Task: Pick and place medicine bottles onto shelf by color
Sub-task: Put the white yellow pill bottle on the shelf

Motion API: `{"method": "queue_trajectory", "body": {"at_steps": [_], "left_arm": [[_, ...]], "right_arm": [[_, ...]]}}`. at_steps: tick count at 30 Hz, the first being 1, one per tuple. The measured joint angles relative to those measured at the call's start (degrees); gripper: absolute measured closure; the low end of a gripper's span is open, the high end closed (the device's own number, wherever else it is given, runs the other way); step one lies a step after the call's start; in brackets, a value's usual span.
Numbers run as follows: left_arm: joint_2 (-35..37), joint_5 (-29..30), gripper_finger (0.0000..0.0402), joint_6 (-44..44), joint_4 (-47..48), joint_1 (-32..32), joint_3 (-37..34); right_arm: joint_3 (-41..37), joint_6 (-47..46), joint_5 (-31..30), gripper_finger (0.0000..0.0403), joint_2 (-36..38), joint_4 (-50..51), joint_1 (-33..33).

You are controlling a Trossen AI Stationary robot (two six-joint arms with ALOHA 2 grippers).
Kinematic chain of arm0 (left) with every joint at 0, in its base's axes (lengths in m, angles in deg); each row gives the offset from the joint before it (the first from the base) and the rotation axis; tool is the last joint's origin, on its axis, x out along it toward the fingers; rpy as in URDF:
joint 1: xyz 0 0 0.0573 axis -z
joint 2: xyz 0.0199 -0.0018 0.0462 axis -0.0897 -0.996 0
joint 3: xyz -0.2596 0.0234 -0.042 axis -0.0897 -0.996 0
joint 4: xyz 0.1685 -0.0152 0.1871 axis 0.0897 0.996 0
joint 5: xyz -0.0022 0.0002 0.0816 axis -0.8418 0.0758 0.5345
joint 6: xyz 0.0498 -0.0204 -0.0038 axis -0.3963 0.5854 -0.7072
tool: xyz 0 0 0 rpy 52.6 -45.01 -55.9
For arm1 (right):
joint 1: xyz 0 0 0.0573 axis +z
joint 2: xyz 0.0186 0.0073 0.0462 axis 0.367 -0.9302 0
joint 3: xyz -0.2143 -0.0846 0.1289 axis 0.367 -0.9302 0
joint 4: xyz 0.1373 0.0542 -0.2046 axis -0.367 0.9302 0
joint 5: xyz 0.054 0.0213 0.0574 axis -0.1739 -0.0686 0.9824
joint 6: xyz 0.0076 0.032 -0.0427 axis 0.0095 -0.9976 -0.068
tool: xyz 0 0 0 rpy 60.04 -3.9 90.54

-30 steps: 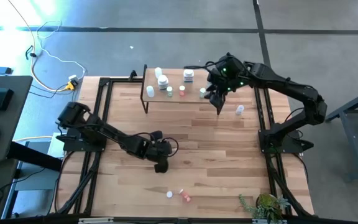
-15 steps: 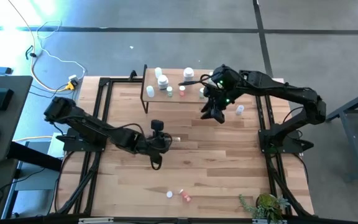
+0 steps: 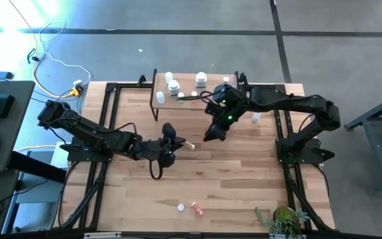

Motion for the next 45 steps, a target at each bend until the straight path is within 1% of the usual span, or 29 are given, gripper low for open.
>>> {"method": "queue_trajectory", "body": {"at_steps": [7,10,13,15,22,27,33,38,41,45], "left_arm": [[-0.3,-3.7,0.0328,-9.8,-2.7,1.9,0.0],[-0.7,-3.9,0.0328,-12.6,-3.2,2.5,0.0],[-0.9,-3.8,0.0328,-14.3,-3.6,2.8,0.0],[-1.0,-3.8,0.0328,-15.0,-4.1,2.9,0.0],[-1.0,-3.7,0.0328,-16.0,-7.3,2.8,0.0],[-1.0,-3.4,0.0328,-16.4,-7.4,2.8,0.0],[-1.0,-1.1,0.0328,-19.9,-7.9,2.8,0.0],[-1.0,-0.9,0.0328,-20.5,-10.5,2.8,0.0],[-1.0,-0.9,0.0328,-21.2,-10.5,2.8,0.0],[-1.0,-0.9,0.0328,-21.6,-10.4,2.8,0.0]], "right_arm": [[0.0,-5.2,1.3,0.0219,-3.6,-4.0,1.7],[0.0,-7.9,1.6,0.0219,-5.0,-4.6,2.1],[0.0,-9.5,3.9,0.0219,-6.3,-5.4,2.1],[0.0,-10.7,5.6,0.0219,-7.1,-6.8,2.1],[0.0,-13.4,7.0,0.0219,-9.2,-12.0,3.5],[0.0,-15.6,7.4,0.0219,-10.2,-13.2,4.4],[0.0,-17.1,7.5,0.0219,-10.4,-13.1,4.7],[0.0,-18.2,7.4,0.022,-10.4,-13.9,4.7],[0.0,-18.9,7.4,0.023,-10.4,-15.2,4.7],[0.0,-19.8,7.5,0.0258,-10.4,-15.5,4.7]]}}
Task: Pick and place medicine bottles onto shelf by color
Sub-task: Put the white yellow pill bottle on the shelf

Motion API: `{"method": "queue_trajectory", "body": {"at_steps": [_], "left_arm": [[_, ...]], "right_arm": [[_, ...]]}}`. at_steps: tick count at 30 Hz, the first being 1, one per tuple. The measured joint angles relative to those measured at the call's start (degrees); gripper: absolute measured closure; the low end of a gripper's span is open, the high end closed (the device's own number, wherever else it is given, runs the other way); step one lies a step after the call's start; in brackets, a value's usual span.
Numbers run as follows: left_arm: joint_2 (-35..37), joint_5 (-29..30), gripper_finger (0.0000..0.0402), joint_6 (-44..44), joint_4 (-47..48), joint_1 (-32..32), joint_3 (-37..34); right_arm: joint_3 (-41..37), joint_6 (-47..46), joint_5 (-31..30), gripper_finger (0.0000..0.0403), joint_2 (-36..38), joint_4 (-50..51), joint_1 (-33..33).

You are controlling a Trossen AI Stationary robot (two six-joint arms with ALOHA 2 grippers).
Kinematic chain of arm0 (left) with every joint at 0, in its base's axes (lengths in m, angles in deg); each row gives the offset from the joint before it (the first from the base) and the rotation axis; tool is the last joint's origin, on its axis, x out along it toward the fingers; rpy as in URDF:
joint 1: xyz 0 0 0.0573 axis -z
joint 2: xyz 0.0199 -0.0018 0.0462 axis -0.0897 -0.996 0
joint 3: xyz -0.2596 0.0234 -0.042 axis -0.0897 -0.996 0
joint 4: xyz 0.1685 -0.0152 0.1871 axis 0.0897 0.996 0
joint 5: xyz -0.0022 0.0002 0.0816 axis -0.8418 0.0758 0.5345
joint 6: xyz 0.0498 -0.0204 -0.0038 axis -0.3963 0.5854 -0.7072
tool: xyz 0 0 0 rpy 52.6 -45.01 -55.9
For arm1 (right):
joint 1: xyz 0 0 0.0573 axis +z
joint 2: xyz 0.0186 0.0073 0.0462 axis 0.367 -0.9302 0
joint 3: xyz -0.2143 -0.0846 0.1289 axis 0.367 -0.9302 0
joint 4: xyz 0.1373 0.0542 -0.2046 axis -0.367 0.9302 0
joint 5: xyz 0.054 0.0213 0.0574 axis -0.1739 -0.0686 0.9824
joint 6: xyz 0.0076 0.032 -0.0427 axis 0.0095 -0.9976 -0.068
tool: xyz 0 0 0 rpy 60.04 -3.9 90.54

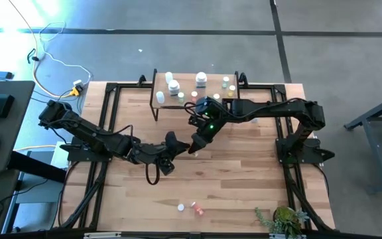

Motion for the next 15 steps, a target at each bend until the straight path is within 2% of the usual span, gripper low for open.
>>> {"method": "queue_trajectory", "body": {"at_steps": [10,15], "left_arm": [[0.0,0.2,0.0327,0.0,0.0,0.0,0.0],[0.0,0.2,0.0324,1.6,0.1,0.0,0.0]], "right_arm": [[0.0,0.0,0.0,0.0326,0.0,0.0,0.2],[0.0,-0.1,-0.1,0.0343,0.0,0.0,0.2]]}}
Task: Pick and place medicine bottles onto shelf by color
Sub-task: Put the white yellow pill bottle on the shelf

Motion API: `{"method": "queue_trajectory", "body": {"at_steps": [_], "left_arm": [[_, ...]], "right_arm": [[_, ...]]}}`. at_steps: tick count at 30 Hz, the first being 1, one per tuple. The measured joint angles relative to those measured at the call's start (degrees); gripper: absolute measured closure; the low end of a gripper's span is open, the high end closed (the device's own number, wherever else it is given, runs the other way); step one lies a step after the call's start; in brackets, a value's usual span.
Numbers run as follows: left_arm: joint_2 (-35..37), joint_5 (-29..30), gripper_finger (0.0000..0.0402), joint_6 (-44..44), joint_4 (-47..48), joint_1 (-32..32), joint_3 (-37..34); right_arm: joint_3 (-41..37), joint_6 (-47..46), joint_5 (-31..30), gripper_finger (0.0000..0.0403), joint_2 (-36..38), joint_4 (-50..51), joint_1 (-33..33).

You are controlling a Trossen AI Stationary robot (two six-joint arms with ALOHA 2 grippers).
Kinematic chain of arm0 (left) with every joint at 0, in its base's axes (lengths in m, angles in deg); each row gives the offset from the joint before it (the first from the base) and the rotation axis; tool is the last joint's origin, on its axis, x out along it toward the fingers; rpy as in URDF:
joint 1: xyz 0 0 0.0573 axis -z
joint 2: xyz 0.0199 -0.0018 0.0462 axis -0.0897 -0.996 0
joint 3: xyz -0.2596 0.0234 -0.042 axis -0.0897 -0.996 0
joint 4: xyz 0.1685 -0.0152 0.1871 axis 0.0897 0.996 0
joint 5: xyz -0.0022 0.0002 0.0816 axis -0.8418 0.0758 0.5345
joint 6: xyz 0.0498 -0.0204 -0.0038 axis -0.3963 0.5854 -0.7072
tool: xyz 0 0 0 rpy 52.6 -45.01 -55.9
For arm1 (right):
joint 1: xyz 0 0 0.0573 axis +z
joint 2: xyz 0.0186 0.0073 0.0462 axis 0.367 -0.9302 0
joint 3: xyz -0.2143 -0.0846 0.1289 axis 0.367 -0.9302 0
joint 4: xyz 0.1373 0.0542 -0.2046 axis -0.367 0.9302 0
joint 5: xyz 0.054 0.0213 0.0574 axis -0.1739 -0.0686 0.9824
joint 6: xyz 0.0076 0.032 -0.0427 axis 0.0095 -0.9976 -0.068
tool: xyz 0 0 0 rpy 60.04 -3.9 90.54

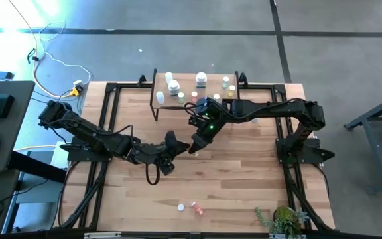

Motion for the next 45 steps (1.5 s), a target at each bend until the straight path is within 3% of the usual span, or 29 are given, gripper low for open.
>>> {"method": "queue_trajectory", "body": {"at_steps": [7,26,34,45], "left_arm": [[0.0,0.0,0.0295,7.9,0.0,0.0,0.0],[0.0,2.6,0.0208,46.0,0.1,0.2,0.0],[0.0,2.8,0.0199,53.7,0.2,0.4,0.0],[0.0,3.5,0.0199,56.2,0.3,0.4,0.0]], "right_arm": [[0.0,-1.0,-0.5,0.0344,0.0,0.0,0.0],[0.0,-0.9,-1.6,0.0347,0.1,0.0,0.0],[0.0,-0.8,-2.4,0.0347,0.2,0.0,0.0],[0.0,-1.4,-2.8,0.0347,0.9,0.0,1.1]]}}
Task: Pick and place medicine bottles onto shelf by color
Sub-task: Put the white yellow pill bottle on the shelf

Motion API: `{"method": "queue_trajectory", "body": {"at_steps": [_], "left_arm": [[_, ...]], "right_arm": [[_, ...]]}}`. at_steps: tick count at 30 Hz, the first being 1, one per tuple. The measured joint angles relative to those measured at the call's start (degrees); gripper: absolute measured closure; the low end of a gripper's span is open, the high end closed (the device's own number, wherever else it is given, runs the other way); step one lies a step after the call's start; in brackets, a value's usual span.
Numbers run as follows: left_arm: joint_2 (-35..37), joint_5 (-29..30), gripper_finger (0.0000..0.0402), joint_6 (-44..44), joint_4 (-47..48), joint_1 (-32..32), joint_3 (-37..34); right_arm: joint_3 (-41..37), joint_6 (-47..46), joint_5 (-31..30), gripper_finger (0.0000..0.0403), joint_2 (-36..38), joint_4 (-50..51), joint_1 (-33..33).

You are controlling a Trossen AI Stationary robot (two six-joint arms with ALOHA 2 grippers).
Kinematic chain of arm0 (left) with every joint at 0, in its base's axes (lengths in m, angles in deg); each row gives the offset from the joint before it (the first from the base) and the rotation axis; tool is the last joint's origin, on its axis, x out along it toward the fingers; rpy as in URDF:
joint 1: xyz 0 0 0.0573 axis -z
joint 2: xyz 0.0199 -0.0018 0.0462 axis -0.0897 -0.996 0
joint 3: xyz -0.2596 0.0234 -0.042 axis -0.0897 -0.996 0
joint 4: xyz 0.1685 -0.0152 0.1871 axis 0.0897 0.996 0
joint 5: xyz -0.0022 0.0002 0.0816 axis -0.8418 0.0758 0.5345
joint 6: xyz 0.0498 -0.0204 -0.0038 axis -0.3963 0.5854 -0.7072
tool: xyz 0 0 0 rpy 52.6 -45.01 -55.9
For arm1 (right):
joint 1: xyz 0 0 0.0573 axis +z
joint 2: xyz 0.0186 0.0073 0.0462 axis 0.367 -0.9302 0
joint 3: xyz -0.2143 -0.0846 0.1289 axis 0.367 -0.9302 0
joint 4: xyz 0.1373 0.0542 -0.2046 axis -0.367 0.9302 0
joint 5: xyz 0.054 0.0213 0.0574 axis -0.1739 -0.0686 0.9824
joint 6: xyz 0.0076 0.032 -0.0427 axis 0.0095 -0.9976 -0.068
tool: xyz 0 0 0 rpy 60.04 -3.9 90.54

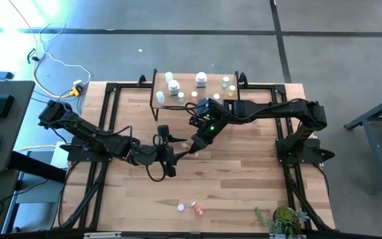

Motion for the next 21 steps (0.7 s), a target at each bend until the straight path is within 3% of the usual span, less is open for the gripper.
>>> {"method": "queue_trajectory", "body": {"at_steps": [12,21], "left_arm": [[2.9,1.4,0.0199,1.6,2.6,0.4,0.1],[6.9,0.2,0.0199,9.4,10.8,-1.2,0.1]], "right_arm": [[0.0,0.0,-3.4,0.0348,2.6,1.4,0.3],[0.0,1.5,-4.8,0.0348,3.9,1.1,0.5]]}}
